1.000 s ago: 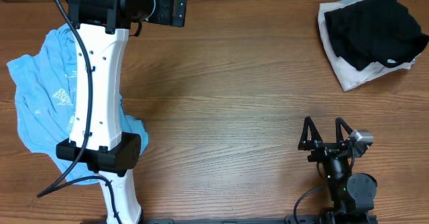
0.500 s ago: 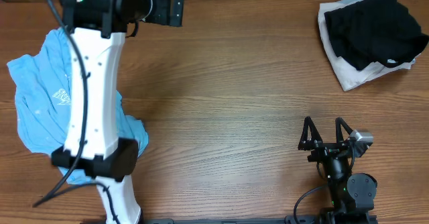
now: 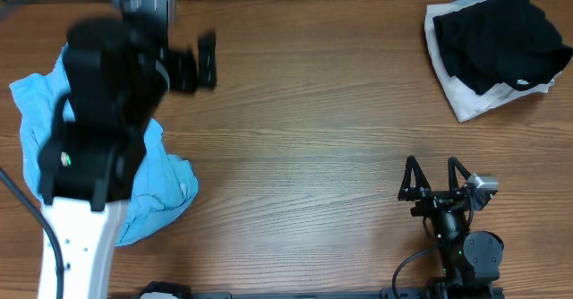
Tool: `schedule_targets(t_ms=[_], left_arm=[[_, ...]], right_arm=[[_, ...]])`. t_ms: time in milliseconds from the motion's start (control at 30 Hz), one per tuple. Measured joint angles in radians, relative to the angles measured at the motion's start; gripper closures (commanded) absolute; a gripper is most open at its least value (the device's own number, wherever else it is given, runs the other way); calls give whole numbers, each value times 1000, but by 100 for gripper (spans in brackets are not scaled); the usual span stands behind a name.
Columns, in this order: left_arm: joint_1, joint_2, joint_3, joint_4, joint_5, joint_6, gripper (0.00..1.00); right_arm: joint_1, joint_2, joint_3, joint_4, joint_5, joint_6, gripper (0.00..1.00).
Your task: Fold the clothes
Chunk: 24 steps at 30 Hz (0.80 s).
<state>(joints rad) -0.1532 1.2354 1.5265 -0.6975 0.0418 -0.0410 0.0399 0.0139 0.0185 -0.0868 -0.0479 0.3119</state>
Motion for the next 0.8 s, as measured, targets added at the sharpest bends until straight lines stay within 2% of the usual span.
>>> schedule_targets(t_ms=[233, 433, 533, 800], left_arm=[[105, -307, -547, 302, 43, 0, 0], [123, -604, -924, 546, 64, 0, 0], [123, -709, -1063, 644, 68, -1, 0], [123, -939, -1297, 699, 70, -1, 0]], right_arm=[[0, 0, 0, 0, 0, 2, 0], [0, 0, 0, 0, 0, 2, 0], [0, 1, 0, -1, 0, 2, 0], [0, 1, 0, 0, 0, 2, 0]])
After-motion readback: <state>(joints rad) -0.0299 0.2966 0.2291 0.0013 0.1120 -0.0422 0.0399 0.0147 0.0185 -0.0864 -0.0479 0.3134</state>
